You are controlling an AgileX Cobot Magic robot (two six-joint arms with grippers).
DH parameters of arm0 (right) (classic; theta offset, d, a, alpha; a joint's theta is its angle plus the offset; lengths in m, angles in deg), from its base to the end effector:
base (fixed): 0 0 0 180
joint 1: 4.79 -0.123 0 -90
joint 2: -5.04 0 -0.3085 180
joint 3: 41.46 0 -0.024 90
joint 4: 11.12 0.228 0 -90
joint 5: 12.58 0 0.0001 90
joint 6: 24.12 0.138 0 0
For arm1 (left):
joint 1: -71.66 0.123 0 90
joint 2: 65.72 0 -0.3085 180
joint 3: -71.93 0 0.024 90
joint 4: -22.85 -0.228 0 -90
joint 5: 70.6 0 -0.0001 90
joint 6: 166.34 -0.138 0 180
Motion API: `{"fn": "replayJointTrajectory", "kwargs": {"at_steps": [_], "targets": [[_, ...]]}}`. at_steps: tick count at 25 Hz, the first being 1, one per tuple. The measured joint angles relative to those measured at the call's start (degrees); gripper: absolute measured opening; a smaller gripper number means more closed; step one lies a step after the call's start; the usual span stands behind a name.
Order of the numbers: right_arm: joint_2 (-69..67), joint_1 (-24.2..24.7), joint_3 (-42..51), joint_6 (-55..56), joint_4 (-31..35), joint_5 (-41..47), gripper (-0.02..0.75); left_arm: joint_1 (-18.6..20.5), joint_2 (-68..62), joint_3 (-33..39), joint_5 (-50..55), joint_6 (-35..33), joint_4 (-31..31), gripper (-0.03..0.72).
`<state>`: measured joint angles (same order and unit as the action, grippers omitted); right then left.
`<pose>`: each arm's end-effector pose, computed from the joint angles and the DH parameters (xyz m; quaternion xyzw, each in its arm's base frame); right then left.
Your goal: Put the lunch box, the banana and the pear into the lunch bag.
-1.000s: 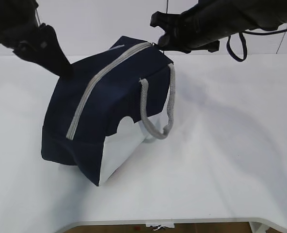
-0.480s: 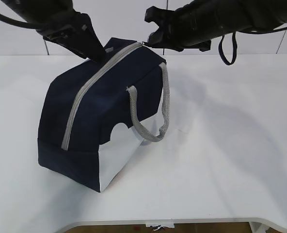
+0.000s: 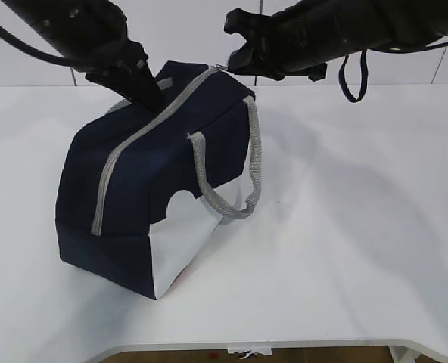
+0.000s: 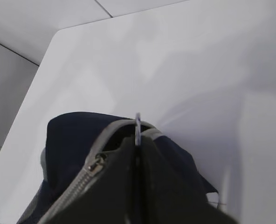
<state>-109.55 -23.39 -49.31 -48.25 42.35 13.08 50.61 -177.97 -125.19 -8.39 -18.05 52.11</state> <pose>0.4229 0.1931 0.2909 -0.0254 0.8675 0.3241 0.3765 0.3523 -0.1996 0.3002 0.3574 0.8817 -0.2235 0.2118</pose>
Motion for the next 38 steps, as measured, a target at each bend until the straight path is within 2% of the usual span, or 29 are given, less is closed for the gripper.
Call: {"fn": "replayJointTrajectory", "kwargs": {"at_steps": [1, 3, 8, 15, 26, 38], "targets": [[0.0, 0.0, -0.2, 0.0, 0.0, 0.1, 0.001, 0.0, 0.0, 0.0, 1.4, -1.9, 0.0, 0.032], [0.0, 0.0, -0.9, -0.2, 0.0, 0.3, 0.001, 0.0, 0.0, 0.0, 2.6, -3.2, 0.0, -0.003], [-0.1, 0.0, -3.8, -0.8, 0.0, 2.1, 0.001, 0.0, 0.0, -1.8, 6.6, -4.2, -0.1, -0.008], [-0.1, 0.1, -5.5, -1.2, -1.0, 2.6, 0.001, 0.0, 0.1, -9.9, 8.8, -4.5, -0.8, -0.008], [-0.5, 1.6, -5.5, -1.2, -2.5, 2.1, 0.001, 0.0, 3.3, -10.6, 9.3, -4.5, -1.8, -0.008], [-7.9, 2.9, -5.5, -1.2, -2.7, 3.0, 0.001, 0.0, 6.7, -10.6, 10.5, -4.6, -2.4, -0.008]]}}
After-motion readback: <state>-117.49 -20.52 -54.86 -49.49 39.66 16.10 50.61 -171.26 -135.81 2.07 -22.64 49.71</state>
